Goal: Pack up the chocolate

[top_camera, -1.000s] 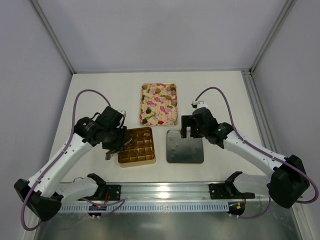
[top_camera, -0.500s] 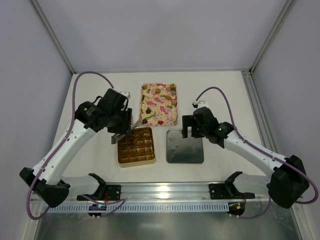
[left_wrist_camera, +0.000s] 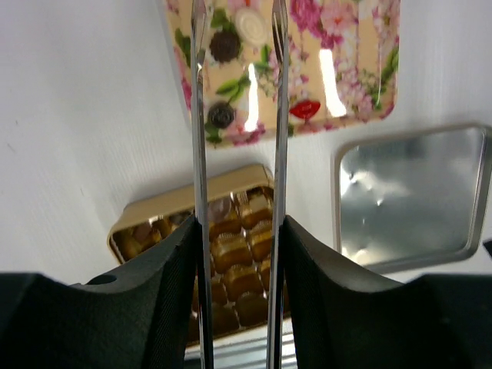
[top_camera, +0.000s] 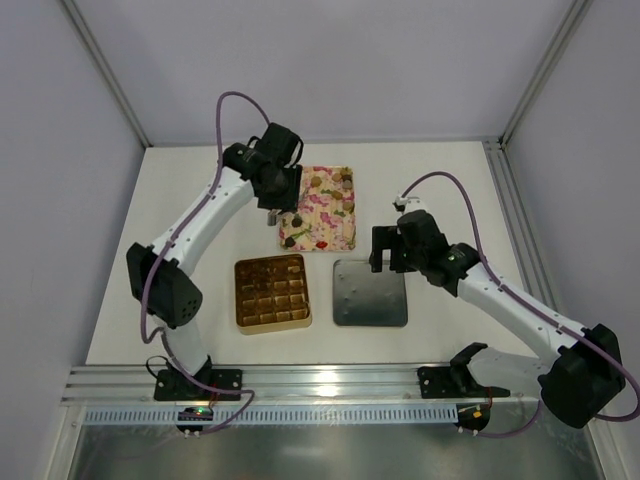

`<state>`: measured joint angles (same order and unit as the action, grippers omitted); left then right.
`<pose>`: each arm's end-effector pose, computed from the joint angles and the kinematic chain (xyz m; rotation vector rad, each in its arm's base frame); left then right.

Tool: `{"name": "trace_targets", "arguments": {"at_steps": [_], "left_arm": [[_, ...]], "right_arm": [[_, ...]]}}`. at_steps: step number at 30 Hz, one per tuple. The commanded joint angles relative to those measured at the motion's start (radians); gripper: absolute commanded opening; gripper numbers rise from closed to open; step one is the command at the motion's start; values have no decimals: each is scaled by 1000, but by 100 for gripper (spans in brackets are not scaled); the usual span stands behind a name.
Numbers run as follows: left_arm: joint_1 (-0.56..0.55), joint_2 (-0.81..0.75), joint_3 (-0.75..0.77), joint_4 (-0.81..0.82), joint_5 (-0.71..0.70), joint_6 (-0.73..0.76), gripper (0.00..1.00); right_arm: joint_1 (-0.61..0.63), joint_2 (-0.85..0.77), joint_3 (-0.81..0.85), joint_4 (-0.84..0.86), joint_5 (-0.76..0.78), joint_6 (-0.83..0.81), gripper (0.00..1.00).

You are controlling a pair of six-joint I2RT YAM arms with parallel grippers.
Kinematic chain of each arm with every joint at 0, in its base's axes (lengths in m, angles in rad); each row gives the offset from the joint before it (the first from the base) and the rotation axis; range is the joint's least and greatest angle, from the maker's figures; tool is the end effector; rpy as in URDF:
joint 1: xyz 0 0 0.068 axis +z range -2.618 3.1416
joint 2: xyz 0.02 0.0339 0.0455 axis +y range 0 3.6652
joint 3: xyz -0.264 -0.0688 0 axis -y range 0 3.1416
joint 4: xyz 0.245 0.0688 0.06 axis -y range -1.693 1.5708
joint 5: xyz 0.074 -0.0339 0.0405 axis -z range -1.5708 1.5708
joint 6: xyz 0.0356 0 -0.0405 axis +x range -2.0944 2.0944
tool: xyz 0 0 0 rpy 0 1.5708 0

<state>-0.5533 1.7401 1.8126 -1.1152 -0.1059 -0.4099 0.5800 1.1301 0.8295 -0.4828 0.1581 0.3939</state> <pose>0.3079 -0.1858 0.3568 0.1502 2.6143 -0.2049 0.2009 0.1249 0.2600 -0.1419 2.3567 0.2935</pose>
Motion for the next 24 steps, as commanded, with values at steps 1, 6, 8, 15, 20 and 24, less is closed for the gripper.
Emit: {"name": "trace_targets", "arguments": {"at_steps": [1,6,8,15,20,24], "left_arm": [[29,110,146,67,-31,45,45],[53,281,309,68,-57,69,45],[65,346,370,66,-55,72,45],[85,435,412,97,-31,94,45],[85,441,370,140,-5,112,45],[85,444,358,146,5,115,44]], "right_arm": [[-11,-32,46,-7,-22,-17,100],[-19,-35,62,-23,-22,-29,100],[-23,-33,65,-27,-20,-36,100],[-35,-23,68,-25,-35,-50,100],[-39,-10,65,-17,-46,-50,100],[-40,-4,60,-11,-49,-49,100]]}}
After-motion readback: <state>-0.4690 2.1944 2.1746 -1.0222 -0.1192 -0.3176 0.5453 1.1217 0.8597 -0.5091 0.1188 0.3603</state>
